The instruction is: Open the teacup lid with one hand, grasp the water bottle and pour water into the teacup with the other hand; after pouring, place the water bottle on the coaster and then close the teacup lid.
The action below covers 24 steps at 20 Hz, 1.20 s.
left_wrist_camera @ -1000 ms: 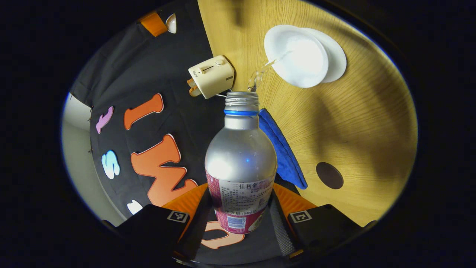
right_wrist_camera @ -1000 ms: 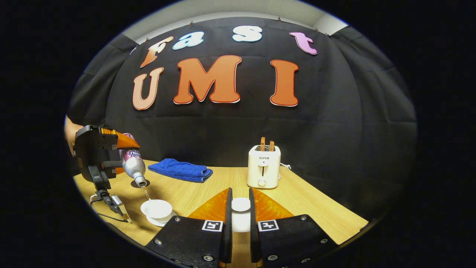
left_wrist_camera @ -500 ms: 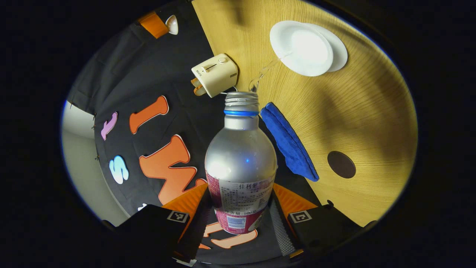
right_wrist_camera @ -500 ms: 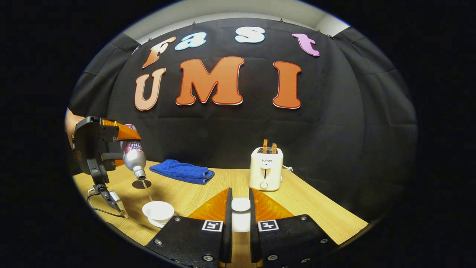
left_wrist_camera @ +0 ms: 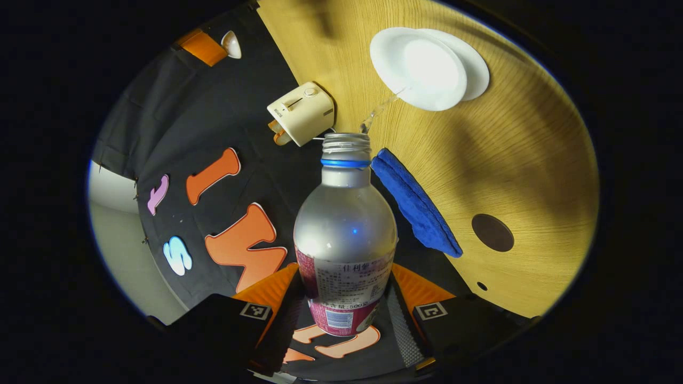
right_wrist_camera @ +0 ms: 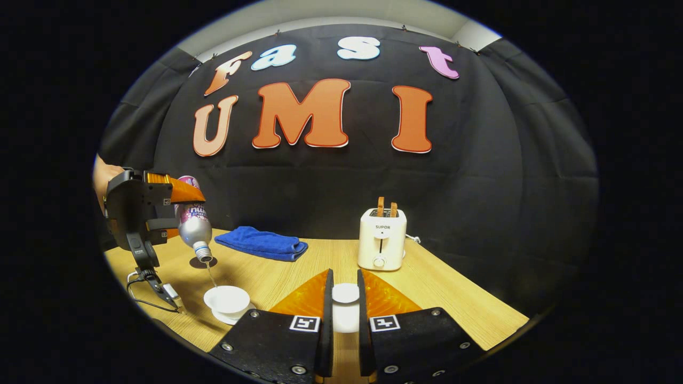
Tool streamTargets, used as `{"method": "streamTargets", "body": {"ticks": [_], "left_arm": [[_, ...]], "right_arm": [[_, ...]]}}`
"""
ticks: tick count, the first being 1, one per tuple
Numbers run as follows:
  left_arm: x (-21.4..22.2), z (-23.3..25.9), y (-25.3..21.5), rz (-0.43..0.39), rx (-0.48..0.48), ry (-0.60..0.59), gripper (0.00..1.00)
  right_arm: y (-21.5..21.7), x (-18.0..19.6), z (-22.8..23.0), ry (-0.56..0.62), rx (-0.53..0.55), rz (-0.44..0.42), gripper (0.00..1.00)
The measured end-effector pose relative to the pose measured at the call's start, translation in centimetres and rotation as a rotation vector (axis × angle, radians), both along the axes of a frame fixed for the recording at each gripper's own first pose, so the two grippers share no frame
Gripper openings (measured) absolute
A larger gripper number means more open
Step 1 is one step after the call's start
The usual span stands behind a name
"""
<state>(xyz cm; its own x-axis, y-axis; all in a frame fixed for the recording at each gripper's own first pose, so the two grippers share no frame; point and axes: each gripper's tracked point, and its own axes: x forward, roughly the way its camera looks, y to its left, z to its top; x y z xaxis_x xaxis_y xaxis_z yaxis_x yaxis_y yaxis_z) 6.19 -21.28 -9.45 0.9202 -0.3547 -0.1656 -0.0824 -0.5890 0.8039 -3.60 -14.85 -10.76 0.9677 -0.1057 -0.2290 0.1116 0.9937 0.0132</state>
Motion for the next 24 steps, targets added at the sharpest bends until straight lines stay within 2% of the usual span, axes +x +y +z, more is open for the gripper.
{"method": "streamTargets", "body": {"ticks": [1,3,6,13,16,19,20,21,24], "left_arm": [[0.0,-0.1,0.1,0.002,0.005,0.001,0.83],[-0.1,-0.1,0.3,-0.001,0.01,-0.006,0.81],[-0.4,-0.1,-0.2,-0.014,0.015,-0.018,0.85],[-0.8,0.4,-0.9,-0.047,-0.008,-0.029,0.83],[-0.8,0.8,-0.9,-0.049,-0.057,-0.018,0.81],[-0.9,1.0,-0.9,-0.057,-0.102,-0.013,0.85],[-0.9,0.9,-0.7,-0.052,-0.125,-0.002,0.8],[-0.9,0.8,-0.3,-0.038,-0.153,0.013,0.8],[-0.8,0.8,0.5,-0.016,-0.259,0.049,0.86]], "right_arm": [[0.1,-0.1,0.0,0.003,0.002,0.003,0.2],[0.1,-0.1,0.0,0.003,0.002,0.002,0.19],[0.2,-0.1,0.0,0.005,0.005,0.003,0.19],[0.3,-0.2,0.0,0.013,0.004,0.013,0.19],[0.3,-0.2,0.0,0.014,0.005,0.017,0.2],[0.4,-0.1,0.1,0.012,0.004,0.023,0.19],[0.5,-0.2,0.1,0.012,0.007,0.028,0.19],[0.5,-0.2,0.1,0.01,0.01,0.03,0.19],[1.2,0.0,0.2,0.015,0.013,0.045,0.2]]}}
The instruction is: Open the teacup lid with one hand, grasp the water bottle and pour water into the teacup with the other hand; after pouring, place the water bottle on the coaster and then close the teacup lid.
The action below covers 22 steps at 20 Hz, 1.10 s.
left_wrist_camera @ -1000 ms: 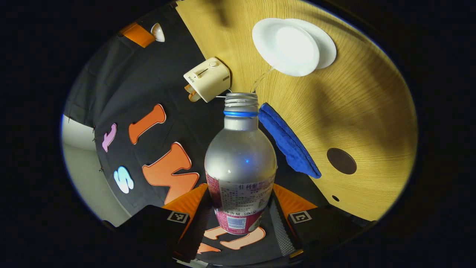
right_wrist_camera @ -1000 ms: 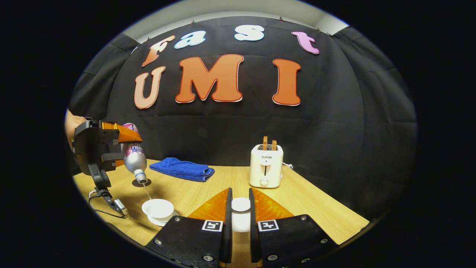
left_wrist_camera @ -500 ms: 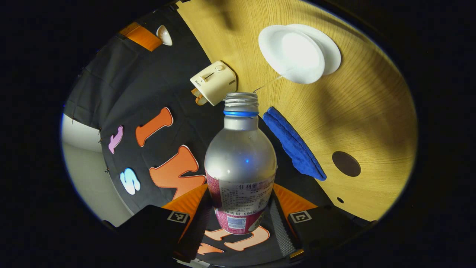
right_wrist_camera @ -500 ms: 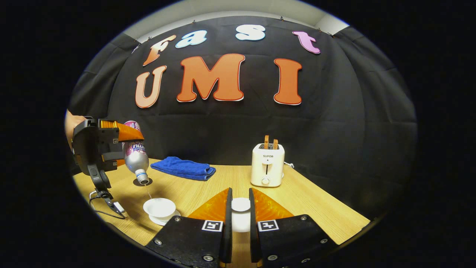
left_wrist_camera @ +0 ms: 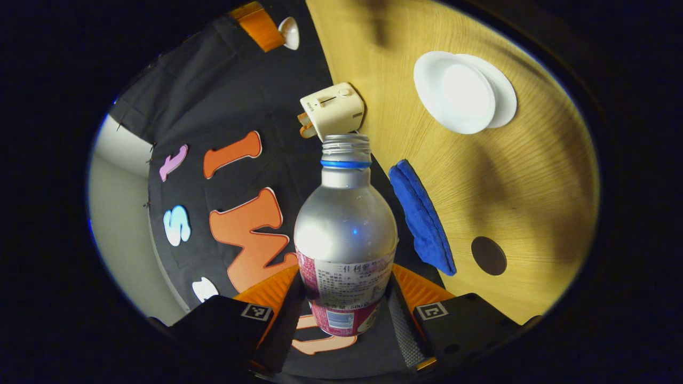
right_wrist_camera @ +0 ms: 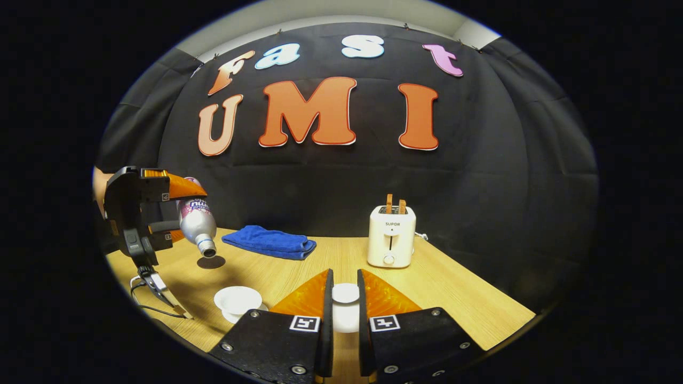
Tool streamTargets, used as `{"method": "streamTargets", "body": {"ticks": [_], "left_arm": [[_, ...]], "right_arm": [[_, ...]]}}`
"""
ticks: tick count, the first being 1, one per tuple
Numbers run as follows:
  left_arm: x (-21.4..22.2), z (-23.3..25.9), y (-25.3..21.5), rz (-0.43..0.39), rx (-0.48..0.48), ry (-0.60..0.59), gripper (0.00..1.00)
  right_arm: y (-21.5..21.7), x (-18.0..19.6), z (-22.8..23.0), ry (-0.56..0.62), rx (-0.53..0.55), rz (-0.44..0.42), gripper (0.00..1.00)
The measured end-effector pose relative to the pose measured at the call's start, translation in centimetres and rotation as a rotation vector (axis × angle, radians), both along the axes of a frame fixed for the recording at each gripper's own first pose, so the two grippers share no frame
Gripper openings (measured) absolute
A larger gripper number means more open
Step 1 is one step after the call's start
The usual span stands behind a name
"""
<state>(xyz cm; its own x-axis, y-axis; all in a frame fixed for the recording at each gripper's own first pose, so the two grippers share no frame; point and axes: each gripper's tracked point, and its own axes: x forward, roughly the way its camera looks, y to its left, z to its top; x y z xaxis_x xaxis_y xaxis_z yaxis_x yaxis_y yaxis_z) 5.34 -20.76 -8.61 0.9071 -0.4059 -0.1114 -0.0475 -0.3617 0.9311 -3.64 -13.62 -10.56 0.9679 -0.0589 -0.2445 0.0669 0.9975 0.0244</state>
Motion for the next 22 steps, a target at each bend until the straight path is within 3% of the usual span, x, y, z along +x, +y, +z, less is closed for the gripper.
{"method": "streamTargets", "body": {"ticks": [1,2,4,6,7,8,9,12,13,14,16,19,22], "left_arm": [[0.0,0.1,0.3,0.001,-0.045,0.011,0.86],[0.0,-0.2,0.8,0.013,-0.098,0.036,0.79],[0.0,-0.7,2.3,0.05,-0.198,0.083,0.83],[0.0,-0.1,3.7,0.086,-0.304,0.107,0.79],[-0.1,0.1,4.4,0.099,-0.36,0.115,0.83],[-0.2,0.4,4.9,0.113,-0.417,0.121,0.78],[-0.4,0.7,5.4,0.119,-0.472,0.127,0.82],[-0.3,0.9,7.0,0.146,-0.62,0.155,0.82],[-0.2,0.8,7.8,0.166,-0.669,0.169,0.87],[-0.1,0.8,8.3,0.177,-0.722,0.176,0.82],[0.0,1.1,9.7,0.198,-0.828,0.184,0.82],[1.2,1.0,11.1,0.229,-1.039,0.224,0.82],[2.6,0.1,10.5,0.254,-1.297,0.363,0.82]], "right_arm": [[0.7,0.3,0.3,0.0,0.0,0.006,0.19],[1.2,0.7,0.5,-0.001,0.001,0.014,0.2],[2.1,0.9,0.5,0.001,0.002,0.037,0.2],[2.9,1.2,0.5,0.004,-0.002,0.054,0.19],[3.5,1.4,0.6,0.003,-0.002,0.062,0.2],[4.1,1.5,0.6,0.001,0.0,0.074,0.2],[4.9,1.7,0.7,0.0,0.005,0.087,0.2],[7.2,2.3,0.8,-0.001,0.022,0.132,0.2],[8.0,2.6,0.9,-0.003,0.026,0.146,0.2],[8.7,2.7,1.0,-0.004,0.027,0.159,0.19],[9.9,3.0,1.2,-0.005,0.024,0.18,0.2],[11.2,3.3,1.6,-0.014,0.015,0.197,0.2],[12.4,3.6,1.7,-0.013,0.012,0.207,0.2]]}}
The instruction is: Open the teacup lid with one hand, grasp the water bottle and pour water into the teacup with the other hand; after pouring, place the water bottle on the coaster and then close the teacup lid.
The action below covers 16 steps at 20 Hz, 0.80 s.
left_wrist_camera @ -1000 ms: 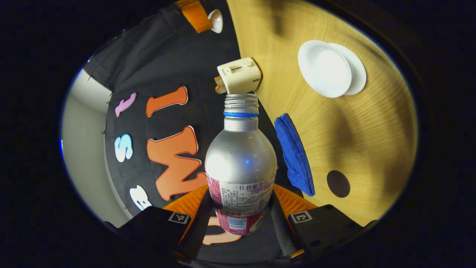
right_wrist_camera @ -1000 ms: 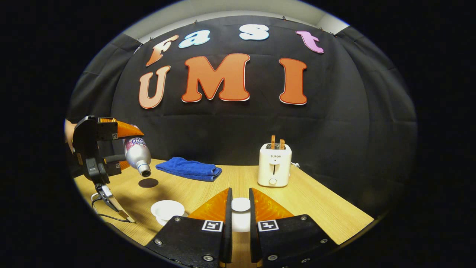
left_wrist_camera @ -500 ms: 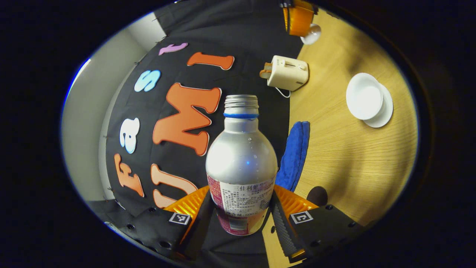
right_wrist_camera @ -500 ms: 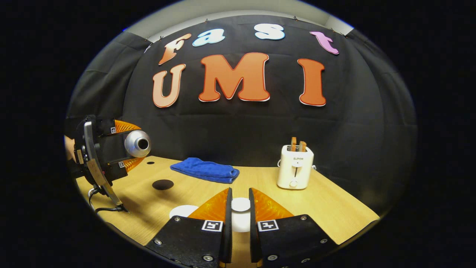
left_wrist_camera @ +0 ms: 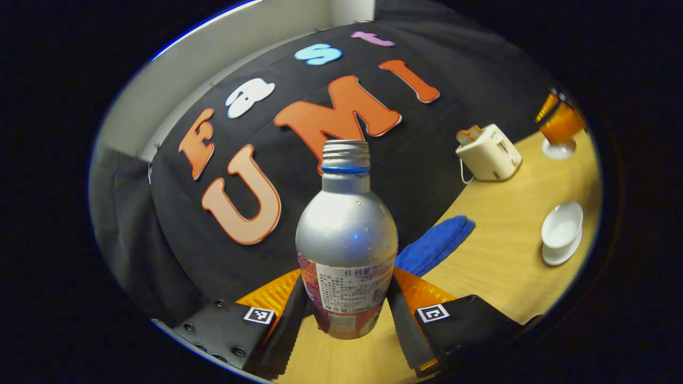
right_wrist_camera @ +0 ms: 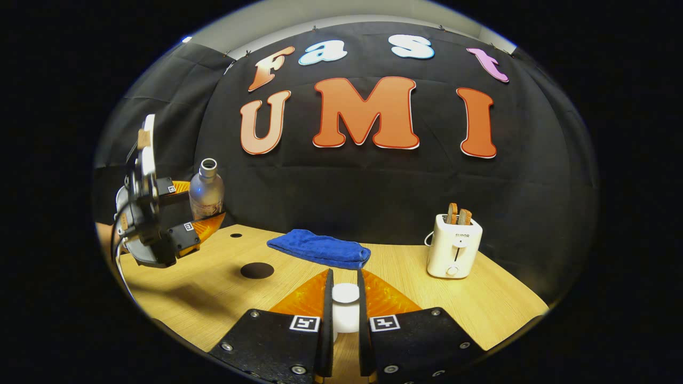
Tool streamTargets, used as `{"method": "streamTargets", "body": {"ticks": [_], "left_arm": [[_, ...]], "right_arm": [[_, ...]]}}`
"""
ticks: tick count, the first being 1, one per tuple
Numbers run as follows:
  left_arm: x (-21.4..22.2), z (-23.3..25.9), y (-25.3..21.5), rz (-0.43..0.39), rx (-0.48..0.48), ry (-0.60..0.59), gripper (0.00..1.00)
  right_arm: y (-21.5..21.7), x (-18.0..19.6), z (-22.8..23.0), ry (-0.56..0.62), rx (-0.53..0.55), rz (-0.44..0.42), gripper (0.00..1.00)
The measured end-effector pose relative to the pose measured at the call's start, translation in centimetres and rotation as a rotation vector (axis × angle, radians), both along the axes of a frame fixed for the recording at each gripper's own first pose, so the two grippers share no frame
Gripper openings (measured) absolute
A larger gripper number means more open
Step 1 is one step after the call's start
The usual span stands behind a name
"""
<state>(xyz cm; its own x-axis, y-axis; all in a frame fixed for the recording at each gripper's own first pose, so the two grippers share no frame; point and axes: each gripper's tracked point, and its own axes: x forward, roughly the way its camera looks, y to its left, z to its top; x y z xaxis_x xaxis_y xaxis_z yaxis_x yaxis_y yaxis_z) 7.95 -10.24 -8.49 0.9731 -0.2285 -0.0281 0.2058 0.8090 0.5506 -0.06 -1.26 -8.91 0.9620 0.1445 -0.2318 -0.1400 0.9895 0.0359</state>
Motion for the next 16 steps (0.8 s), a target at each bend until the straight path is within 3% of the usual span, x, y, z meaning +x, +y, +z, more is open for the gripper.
{"method": "streamTargets", "body": {"ticks": [4,5,7,13,16], "left_arm": [[0.6,-1.1,-0.4,-0.005,-0.278,0.1,0.82],[0.3,-1.4,-0.2,-0.007,-0.334,0.126,0.87],[0.3,-2.2,-0.4,-0.008,-0.423,0.18,0.82],[0.2,-6.0,-1.8,0.017,-0.576,0.33,0.82],[-0.2,-7.7,-2.3,0.031,-0.596,0.397,0.82]], "right_arm": [[1.2,0.0,-0.3,0.007,-0.014,0.011,0.2],[1.3,0.1,-0.3,0.007,-0.017,0.01,0.2],[1.5,0.1,-0.5,0.011,-0.019,0.007,0.2],[1.4,0.4,-1.1,0.023,-0.028,0.0,0.2],[1.6,0.4,-1.6,0.036,-0.031,0.007,0.2]]}}
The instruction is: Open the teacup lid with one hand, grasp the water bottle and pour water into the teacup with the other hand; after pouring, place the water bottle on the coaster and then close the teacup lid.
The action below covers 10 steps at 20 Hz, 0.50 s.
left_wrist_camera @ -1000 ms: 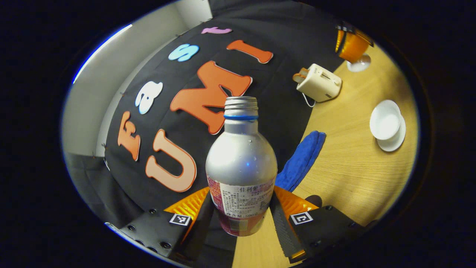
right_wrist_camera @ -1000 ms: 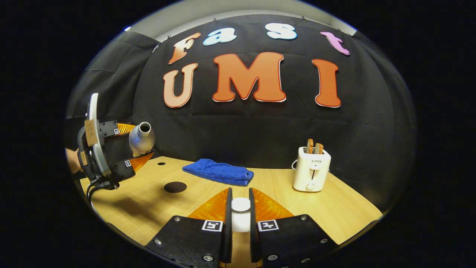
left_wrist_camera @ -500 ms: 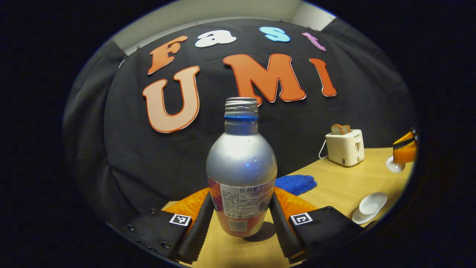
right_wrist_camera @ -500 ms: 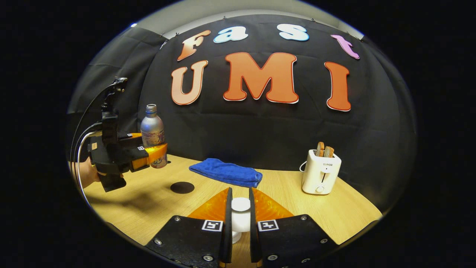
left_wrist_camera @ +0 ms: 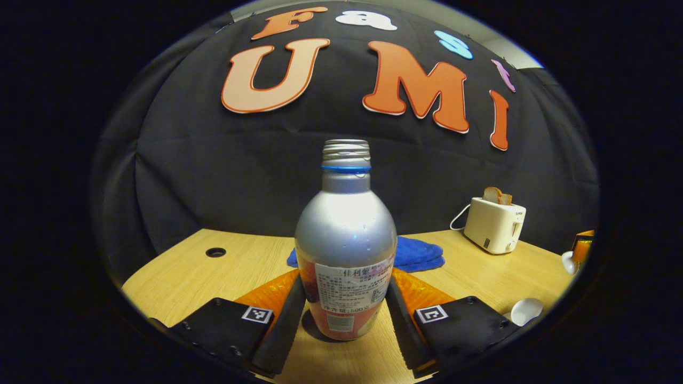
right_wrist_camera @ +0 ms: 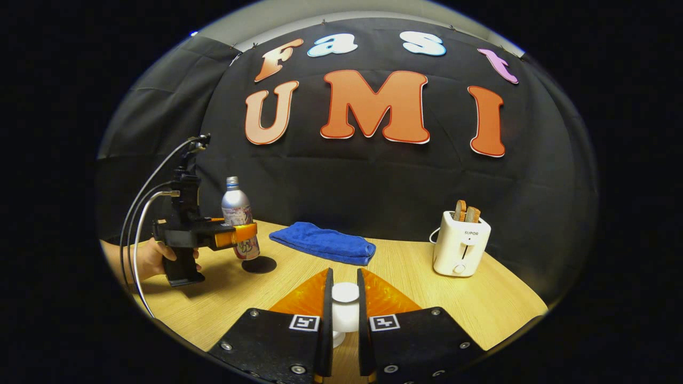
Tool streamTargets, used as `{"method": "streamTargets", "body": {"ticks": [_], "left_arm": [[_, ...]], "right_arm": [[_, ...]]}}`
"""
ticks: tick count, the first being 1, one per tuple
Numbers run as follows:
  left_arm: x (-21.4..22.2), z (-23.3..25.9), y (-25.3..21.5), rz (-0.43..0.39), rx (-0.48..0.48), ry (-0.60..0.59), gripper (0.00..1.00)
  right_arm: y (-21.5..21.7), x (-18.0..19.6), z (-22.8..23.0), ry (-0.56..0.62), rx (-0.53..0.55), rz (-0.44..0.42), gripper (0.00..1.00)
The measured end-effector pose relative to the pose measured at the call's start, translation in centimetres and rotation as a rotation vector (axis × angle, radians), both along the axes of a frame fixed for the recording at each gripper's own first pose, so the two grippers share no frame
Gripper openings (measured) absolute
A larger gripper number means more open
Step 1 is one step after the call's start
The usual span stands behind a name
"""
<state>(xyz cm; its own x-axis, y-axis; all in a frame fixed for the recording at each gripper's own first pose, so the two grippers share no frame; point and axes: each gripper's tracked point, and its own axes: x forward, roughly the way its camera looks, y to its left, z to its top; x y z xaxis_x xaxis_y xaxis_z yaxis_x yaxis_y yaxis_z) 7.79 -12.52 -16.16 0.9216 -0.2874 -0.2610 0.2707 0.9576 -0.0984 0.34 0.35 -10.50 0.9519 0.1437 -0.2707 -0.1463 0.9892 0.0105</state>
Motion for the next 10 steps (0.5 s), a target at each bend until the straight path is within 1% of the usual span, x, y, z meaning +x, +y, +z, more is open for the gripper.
{"method": "streamTargets", "body": {"ticks": [1,2,3,4,5,6,7,8,9,10], "left_arm": [[0.1,-0.5,0.1,0.002,0.01,0.015,0.82],[0.2,-0.8,0.2,0.002,0.021,0.022,0.79],[0.3,-1.1,0.4,0.009,0.037,0.03,0.79],[0.3,-1.3,0.5,0.009,0.047,0.036,0.82],[0.3,-1.7,0.4,0.007,0.057,0.048,0.79],[0.1,-2.0,0.5,0.007,0.072,0.062,0.82],[0.2,-2.4,0.7,0.011,0.084,0.07,0.83],[0.1,-2.5,0.8,0.013,0.093,0.079,0.83],[0.5,-2.2,0.8,0.013,0.084,0.062,0.8],[0.8,-2.6,0.8,0.016,0.087,0.071,0.83]], "right_arm": [[0.0,0.1,-0.2,0.003,-0.002,-0.001,0.2],[-0.1,0.1,-0.3,0.004,-0.004,-0.001,0.2],[-0.1,0.2,-0.3,0.006,-0.005,-0.002,0.2],[-0.1,0.1,-0.6,0.009,-0.004,0.0,0.2],[-0.2,0.2,-0.7,0.011,-0.003,-0.003,0.2],[-0.2,0.3,-1.0,0.016,-0.002,-0.003,0.19],[-0.2,0.3,-1.1,0.022,-0.002,-0.005,0.2],[-0.4,0.4,-1.3,0.026,-0.001,-0.006,0.2],[-0.3,0.4,-1.5,0.03,-0.002,-0.006,0.2],[-0.4,0.4,-1.5,0.031,-0.002,-0.008,0.2]]}}
